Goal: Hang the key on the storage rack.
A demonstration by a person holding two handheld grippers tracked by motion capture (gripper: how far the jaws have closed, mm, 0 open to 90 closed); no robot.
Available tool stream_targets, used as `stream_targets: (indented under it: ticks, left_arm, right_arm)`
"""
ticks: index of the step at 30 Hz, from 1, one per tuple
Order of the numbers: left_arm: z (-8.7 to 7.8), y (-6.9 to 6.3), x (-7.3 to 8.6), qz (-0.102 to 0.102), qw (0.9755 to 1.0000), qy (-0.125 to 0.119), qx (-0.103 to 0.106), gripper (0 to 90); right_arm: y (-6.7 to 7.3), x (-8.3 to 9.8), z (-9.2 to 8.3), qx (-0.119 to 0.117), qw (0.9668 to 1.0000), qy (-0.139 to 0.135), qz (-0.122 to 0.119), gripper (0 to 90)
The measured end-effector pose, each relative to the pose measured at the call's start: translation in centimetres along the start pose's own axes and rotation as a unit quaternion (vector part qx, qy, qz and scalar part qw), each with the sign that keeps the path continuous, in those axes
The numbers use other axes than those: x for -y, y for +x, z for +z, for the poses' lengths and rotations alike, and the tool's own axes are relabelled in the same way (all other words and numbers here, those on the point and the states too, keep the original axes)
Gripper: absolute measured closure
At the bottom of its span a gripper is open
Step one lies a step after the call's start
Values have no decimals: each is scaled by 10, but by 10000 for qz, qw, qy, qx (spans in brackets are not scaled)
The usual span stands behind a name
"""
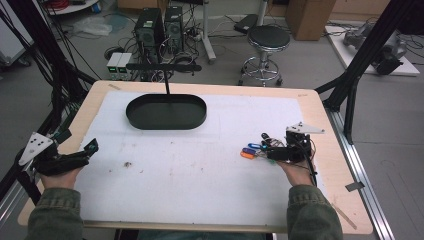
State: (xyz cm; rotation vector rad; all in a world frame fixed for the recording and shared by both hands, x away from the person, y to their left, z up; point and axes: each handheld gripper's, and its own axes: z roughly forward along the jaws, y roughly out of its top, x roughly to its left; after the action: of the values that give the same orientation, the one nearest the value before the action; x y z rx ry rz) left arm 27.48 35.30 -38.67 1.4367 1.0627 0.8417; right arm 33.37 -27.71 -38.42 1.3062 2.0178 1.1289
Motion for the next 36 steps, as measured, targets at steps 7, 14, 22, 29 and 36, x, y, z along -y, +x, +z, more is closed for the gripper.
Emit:
stream_targets:
  ticks: [7, 14, 22, 29, 36]
  left_arm:
    - [0, 0, 0, -12, 10000, -9, 4, 17]
    - [0, 0, -1, -23, 10000, -32, -27, 17]
    - [0, 0, -1, -27, 10000, -24, -20, 17]
    - [0, 0, 0, -27, 10000, -12, -9, 17]
    - [0, 1, 0, -52, 10000, -14, -2, 17]
  right_arm:
    - [-3, 0, 14, -90, 9994, 334, -59, 6]
    - [-3, -7, 25, -248, 9966, 732, -283, 6]
    - [-9, -9, 39, -426, 9872, 1454, -502, 46]
    - [-12, -8, 49, -529, 9761, 2006, -652, 122]
    - [-6, -5, 55, -548, 9672, 2326, -862, 338]
